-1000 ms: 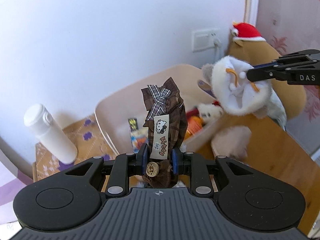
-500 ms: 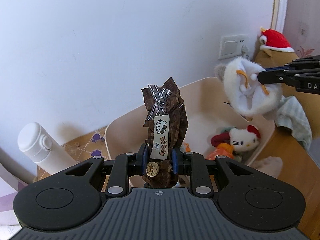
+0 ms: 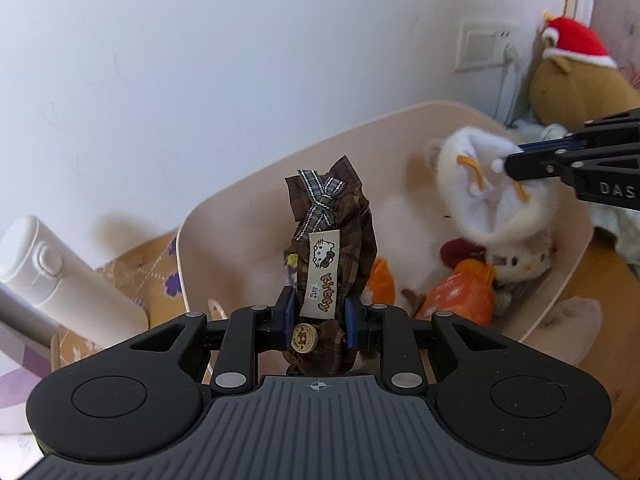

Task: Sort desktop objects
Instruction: 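Lift both items and carry them over the basket, then open both tools to drop the cloth bag and plush into the basket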

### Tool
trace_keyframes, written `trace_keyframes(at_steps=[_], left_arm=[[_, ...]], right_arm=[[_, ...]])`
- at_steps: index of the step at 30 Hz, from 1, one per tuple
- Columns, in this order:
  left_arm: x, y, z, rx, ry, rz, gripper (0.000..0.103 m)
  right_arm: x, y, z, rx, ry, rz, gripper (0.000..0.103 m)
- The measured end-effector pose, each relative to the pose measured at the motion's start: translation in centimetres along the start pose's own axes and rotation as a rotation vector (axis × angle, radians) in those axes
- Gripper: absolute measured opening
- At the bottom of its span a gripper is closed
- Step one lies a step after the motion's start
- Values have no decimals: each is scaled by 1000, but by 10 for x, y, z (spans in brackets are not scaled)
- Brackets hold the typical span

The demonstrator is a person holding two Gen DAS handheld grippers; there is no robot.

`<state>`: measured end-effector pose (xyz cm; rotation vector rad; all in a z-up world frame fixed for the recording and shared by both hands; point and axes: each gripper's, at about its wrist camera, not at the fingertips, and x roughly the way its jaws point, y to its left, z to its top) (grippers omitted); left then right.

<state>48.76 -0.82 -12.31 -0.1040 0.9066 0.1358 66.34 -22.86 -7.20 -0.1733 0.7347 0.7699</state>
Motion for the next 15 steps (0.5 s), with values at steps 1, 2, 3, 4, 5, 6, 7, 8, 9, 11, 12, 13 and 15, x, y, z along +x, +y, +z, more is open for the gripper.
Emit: trace_keyframes(at_steps=[1,2,3,4,5,6,7,8,9,11,12,13,15], left_arm=[[1,-1,-1,0,2,2,25],[0,-1,-3,0,1,1,25],[0,-3,-4,4,4,0,25],[1,-4,-5,9,8,-2,25],[1,-6,-5,15,10,-2,26],[-1,-7,-6,22,9,-4,29],[-2,-9,-6,24,6,-13,37],[-3,-11,-6,22,2,-21,47],[-5,-12,-6,22,-4,-25,53],[-10,-14,-7,24,-19,-9,67],[-13,-14,-8,29,-23,-2,68],[-15,-15,-9,32,-22,7,69],[-19,-15,-10,28,-17,17,71]], right_arm=[[2,1,-1,-7,12,-6,9],[4,1,-3,-12,26,-9,11],[6,1,-4,-14,40,-7,12],[7,1,-5,-13,50,-5,16],[7,2,-7,-13,52,-4,30],[6,2,-8,-11,52,-3,33],[4,3,-8,-8,50,0,40],[2,3,-10,-5,50,-3,49],[0,4,-11,-5,50,-10,55],[-5,5,-12,-12,45,-23,75],[-8,7,-13,-20,43,-29,79],[-7,6,-10,-26,46,-38,86],[-13,9,-10,-36,46,-49,93]])
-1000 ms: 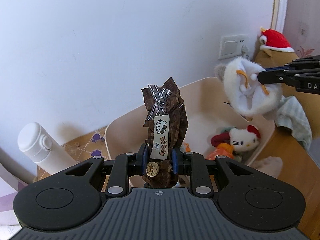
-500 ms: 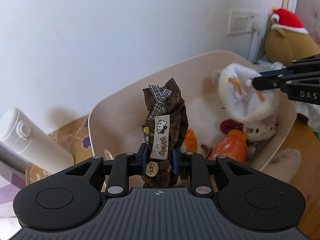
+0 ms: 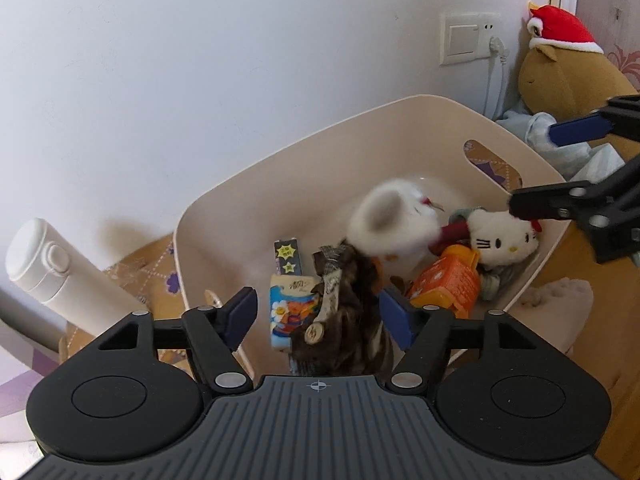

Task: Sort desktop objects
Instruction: 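Open both tools to drop the cloth bag and plush into the basket, then move both tools back toward the scrunchie and beige socks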

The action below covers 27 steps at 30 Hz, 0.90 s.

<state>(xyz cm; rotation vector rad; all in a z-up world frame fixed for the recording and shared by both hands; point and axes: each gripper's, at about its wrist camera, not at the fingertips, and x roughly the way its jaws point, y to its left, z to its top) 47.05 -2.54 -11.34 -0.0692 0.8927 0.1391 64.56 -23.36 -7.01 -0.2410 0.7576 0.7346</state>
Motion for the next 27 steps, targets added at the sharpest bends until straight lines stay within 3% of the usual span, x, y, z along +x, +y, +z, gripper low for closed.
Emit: trace_keyframes(at_steps=[3,17,27], left_arm=[[-7,2,-5,-16,7,-4,76],[-54,10,-49,-52,1,11,81],[-66,12,-90,-85,63,-5,81]], right_arm=[[-10,2,-3,-4,-15,-13,103],[-53,7,-41,9,4,-77,103],[-72,16,-76,7,47,-88,103]])
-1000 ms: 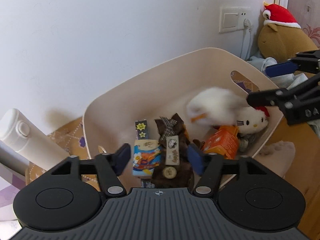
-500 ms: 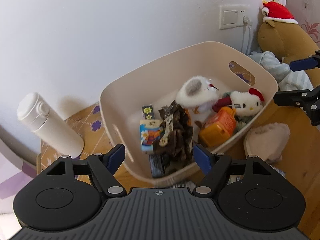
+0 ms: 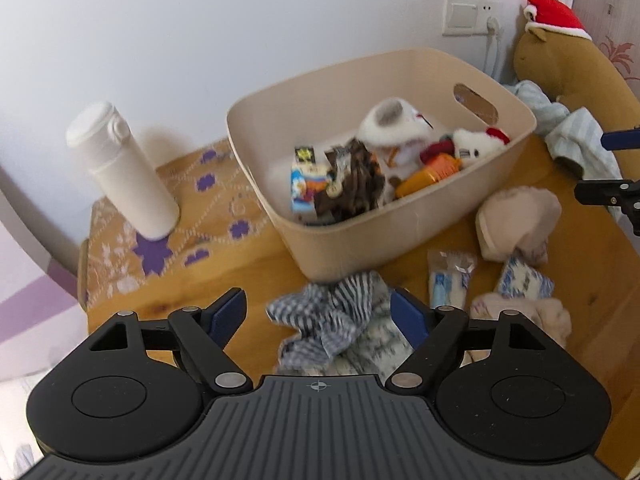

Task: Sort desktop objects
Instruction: 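Move both tools back toward the scrunchie and beige socks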

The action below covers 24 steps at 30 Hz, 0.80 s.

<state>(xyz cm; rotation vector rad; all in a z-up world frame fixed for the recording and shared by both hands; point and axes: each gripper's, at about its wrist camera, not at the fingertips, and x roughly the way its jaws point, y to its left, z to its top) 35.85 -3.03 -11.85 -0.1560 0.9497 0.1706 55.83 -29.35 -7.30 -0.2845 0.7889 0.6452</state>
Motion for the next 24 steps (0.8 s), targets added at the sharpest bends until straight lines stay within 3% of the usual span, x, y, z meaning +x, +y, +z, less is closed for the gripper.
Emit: trace_keyframes(at_steps=[14,24], left_arm=[[4,-19,-43,-43,86,-67,81],[16,-27,-64,-51,126,-51,81]], right_arm=[[-15,33,-68,76,97,81,103],[-8,58,-89,66,155,125,103]])
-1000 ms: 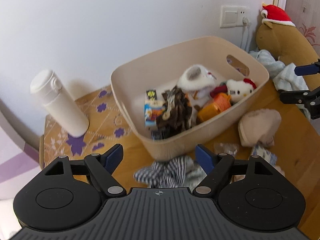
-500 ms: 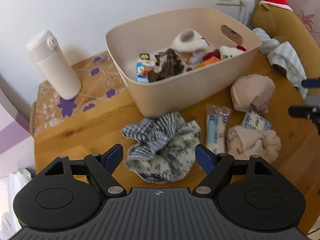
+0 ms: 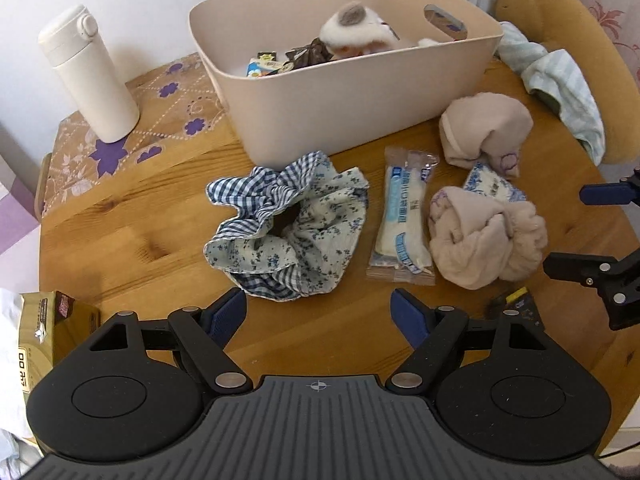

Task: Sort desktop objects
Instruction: 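Move both tools back toward the scrunchie and beige socks, then grasp the plaid scrunchie with the left tool while the right tool grasps the beige socks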

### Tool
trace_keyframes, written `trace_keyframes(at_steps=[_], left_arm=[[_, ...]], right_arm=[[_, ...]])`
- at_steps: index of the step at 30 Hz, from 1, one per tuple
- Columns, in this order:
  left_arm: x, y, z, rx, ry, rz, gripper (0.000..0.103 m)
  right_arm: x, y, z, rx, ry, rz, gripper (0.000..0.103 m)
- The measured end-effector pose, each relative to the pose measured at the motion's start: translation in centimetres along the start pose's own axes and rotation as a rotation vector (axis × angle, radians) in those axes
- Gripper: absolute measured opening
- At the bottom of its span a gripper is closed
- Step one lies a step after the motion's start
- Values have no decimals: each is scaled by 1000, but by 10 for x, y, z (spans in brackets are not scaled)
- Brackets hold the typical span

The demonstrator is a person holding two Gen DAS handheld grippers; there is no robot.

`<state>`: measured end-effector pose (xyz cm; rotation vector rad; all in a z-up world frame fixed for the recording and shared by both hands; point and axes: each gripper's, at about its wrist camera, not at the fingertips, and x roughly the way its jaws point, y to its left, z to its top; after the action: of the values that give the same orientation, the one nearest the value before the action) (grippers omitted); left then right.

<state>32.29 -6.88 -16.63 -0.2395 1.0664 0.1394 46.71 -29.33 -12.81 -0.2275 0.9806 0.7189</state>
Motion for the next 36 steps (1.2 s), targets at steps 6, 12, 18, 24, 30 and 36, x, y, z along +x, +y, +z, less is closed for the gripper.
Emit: trace_keyframes(at_steps=[6,12,18,24,30,36], left_arm=[[12,7,6,-29,-21,40,81],[28,9,14,-63,-59,95,81],[48,13,24,-108,-54,86,80],[58,11,26,-100,-62,95,57],[63,9,26,-73,-49,76,33],[58,9,25,-97,-51,44,18]], right_arm=[[12,4,1,28,5,-2,103],[28,6,0,58,20,-18,99],[44,-3,-2,136,74,12,82],[48,-7,-4,151,90,46,67],[48,-4,-3,129,99,90,35],[42,-3,-3,97,103,111,20]])
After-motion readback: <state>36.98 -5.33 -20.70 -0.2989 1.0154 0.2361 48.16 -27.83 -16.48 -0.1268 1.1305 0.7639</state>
